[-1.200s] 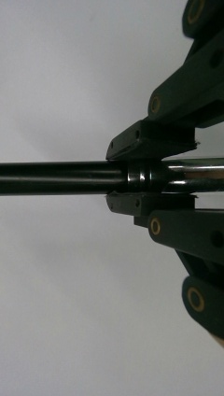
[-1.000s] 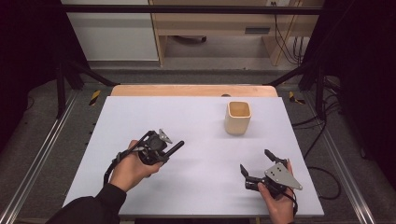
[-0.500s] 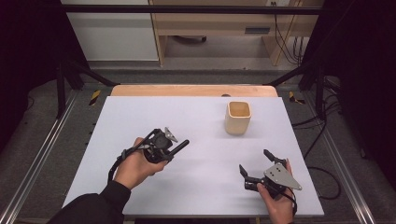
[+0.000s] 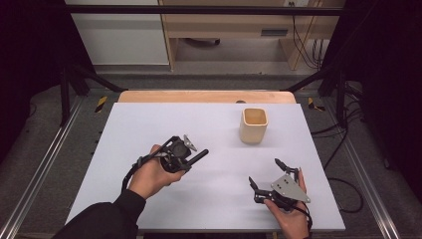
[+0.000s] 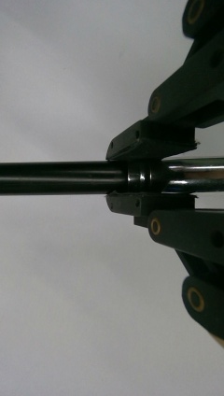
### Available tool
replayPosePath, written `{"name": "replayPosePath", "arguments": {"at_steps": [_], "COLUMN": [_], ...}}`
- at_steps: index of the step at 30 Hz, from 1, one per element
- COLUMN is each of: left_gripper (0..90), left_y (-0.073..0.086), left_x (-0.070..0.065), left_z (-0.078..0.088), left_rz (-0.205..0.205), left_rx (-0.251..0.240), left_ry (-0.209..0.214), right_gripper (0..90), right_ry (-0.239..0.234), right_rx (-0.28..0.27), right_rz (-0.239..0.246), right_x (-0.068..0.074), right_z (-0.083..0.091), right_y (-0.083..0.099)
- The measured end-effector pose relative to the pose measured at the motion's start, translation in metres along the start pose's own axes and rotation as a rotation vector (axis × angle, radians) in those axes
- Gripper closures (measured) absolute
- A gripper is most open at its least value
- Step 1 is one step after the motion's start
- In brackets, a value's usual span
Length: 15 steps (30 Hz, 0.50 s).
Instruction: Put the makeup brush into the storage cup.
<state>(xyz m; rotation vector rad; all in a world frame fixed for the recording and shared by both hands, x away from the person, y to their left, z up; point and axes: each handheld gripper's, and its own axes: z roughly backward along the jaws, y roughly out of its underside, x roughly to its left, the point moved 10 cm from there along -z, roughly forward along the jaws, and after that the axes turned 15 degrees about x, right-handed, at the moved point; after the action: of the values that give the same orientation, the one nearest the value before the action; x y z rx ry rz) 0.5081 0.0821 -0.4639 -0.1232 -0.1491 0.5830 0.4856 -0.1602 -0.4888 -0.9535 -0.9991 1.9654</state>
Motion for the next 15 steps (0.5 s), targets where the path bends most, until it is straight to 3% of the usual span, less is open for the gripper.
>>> {"name": "replayPosePath", "arguments": {"at_steps": [9,15], "left_gripper": [73.5,73.5], "left_y": [-0.012,-0.019], "left_x": [-0.007,-0.01], "left_z": [-0.003,-0.002], "left_rz": [-0.038,-0.06], "left_rx": [0.012,0.012], "left_ry": [0.006,0.011], "right_gripper": [2.6,2.5], "right_ry": [0.042,0.045], "right_rx": [0.026,0.04], "right_rz": [0.118,0.158], "right_x": [0.011,0.017], "right_z": [-0.007,-0.011], "right_y": [-0.003,-0.004]}}
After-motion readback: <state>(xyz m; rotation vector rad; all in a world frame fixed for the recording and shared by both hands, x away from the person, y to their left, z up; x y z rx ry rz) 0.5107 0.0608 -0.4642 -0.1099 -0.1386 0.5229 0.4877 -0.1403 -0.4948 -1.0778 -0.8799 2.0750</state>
